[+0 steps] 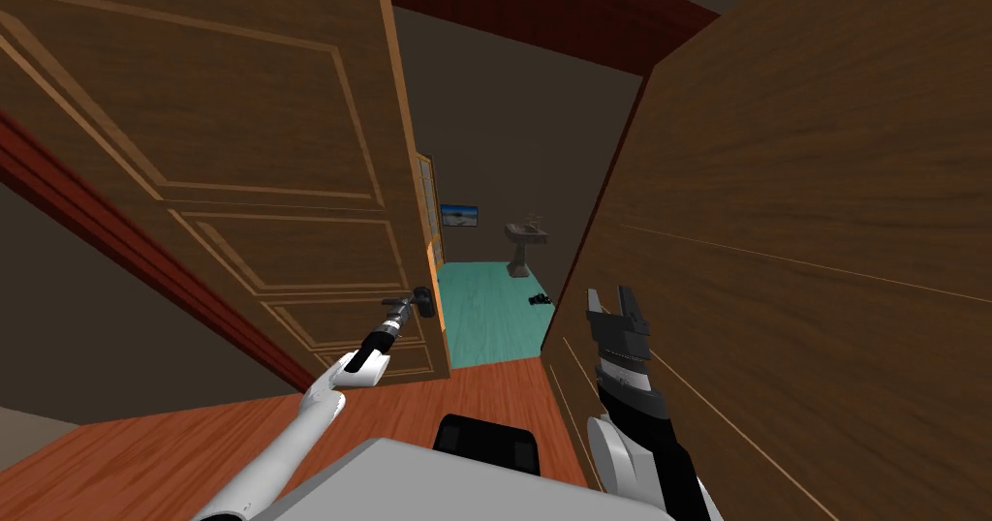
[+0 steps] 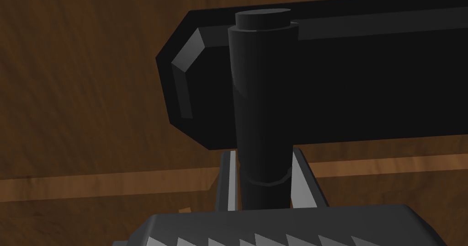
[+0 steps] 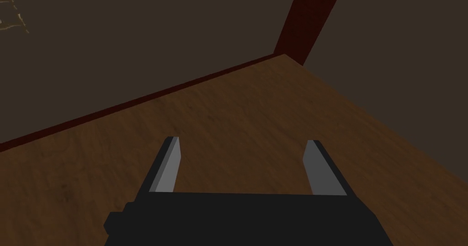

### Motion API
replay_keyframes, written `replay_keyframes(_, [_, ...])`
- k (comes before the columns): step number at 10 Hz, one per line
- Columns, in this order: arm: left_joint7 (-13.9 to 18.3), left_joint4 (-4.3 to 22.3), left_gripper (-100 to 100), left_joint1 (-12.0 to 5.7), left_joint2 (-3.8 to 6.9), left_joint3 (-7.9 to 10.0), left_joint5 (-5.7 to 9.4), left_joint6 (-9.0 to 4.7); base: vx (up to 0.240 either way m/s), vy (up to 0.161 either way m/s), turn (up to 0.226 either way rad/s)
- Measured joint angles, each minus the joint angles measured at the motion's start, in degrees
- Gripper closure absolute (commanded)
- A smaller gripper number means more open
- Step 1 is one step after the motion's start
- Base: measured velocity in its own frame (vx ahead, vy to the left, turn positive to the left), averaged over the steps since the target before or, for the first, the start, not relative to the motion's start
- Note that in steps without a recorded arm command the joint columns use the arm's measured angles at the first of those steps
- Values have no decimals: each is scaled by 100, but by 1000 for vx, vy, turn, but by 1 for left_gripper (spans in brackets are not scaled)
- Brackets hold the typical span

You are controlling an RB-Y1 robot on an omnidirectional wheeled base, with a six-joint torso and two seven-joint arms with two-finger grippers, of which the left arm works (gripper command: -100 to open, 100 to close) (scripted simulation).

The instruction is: Pull the door open

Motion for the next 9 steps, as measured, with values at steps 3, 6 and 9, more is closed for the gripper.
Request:
replay_keyframes(3, [174, -94, 100, 158, 148, -169, 1, -81, -233, 68, -161])
replay_keyframes(6, [396, -182, 100, 343, 334, -385, 0, -205, -217, 76, -135])
replay_keyframes(9, [503, -238, 100, 425, 415, -499, -5, -275, -148, 43, -82])
